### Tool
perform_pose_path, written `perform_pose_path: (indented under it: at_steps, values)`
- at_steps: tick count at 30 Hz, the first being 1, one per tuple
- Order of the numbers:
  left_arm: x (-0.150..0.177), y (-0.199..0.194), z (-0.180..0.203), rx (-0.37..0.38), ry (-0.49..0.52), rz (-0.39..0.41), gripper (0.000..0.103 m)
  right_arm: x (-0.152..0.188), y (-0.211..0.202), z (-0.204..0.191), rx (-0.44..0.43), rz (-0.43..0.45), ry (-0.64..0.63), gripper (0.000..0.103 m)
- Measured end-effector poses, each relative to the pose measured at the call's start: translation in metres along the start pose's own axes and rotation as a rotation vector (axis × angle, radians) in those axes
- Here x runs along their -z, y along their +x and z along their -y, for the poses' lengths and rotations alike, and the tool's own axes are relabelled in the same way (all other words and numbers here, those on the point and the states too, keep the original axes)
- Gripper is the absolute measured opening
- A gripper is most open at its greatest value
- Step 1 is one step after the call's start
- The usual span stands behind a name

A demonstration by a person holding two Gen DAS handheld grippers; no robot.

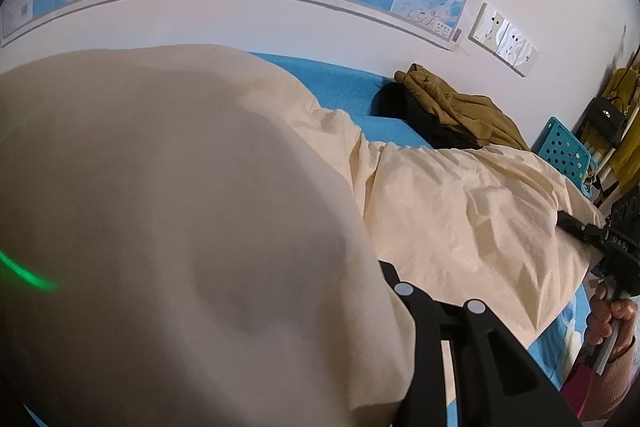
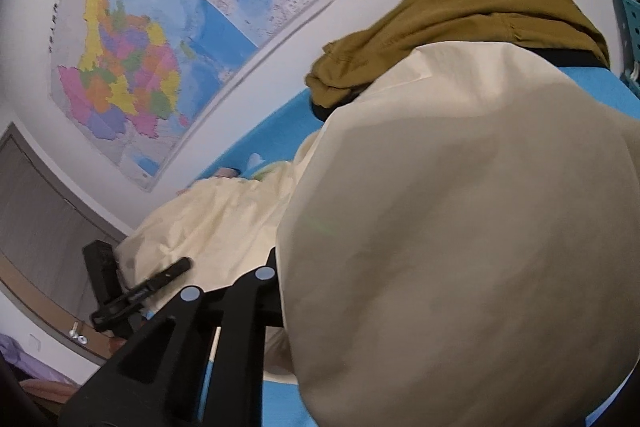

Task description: Fold large clothes

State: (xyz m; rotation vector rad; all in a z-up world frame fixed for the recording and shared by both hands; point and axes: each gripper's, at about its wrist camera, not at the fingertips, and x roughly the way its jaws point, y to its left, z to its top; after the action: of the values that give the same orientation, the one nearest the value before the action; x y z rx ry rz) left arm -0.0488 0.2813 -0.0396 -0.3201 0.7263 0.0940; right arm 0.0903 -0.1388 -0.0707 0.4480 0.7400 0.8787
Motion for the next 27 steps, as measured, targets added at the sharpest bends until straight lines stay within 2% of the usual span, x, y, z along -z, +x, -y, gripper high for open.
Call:
perform_pose_path:
  at_steps: [6, 11, 16, 21, 27]
  values:
    - [-0.011, -0.012, 0.002, 0.018, 0.021, 0.023, 0.028, -0.010, -0.006, -0.021, -0.038, 0.012, -0.033, 0.014]
    - [-0.030, -0.035, 0.002, 0.044, 0.043, 0.085, 0.027, -0.023, -0.013, -0.052, -0.074, 0.043, -0.104, 0.013]
    - [-0.046, -0.058, 0.000, 0.039, 0.065, 0.153, 0.026, -0.038, -0.014, -0.083, -0.129, 0.072, -0.167, 0.013]
    - [-0.064, -0.083, -0.013, 0.013, 0.059, 0.222, 0.026, -0.052, -0.005, -0.108, -0.173, 0.083, -0.210, 0.013]
    - [-0.089, -0.113, -0.047, -0.064, 0.037, 0.298, 0.026, -0.074, 0.019, -0.147, -0.242, 0.090, -0.273, 0.013]
